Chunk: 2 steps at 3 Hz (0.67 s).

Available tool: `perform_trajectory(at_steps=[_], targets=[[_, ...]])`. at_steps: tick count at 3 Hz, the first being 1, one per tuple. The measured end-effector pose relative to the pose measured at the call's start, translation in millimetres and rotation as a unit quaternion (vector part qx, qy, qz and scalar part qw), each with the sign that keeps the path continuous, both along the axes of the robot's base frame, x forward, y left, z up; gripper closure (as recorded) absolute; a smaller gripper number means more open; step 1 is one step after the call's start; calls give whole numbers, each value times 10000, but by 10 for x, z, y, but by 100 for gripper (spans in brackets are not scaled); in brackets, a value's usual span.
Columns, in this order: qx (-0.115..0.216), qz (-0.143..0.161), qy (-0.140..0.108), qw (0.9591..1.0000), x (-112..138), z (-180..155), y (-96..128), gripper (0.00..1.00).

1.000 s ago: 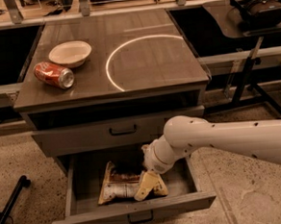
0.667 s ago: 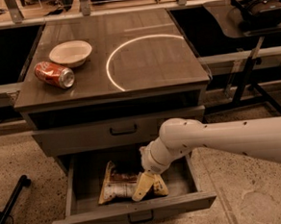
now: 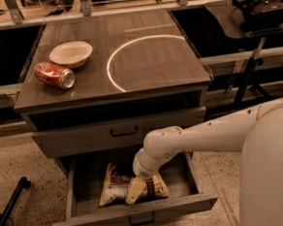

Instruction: Pick brown chip bag from middle drawer and place on counter

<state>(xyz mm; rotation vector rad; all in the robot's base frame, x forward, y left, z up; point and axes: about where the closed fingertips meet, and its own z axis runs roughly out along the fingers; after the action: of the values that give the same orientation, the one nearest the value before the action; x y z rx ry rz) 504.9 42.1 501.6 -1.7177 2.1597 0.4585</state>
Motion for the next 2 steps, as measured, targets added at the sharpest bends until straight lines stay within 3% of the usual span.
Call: perform_trajectory(at_steps=[2], targets=[[-27,-137,-241,9996,246,-402,165,0]])
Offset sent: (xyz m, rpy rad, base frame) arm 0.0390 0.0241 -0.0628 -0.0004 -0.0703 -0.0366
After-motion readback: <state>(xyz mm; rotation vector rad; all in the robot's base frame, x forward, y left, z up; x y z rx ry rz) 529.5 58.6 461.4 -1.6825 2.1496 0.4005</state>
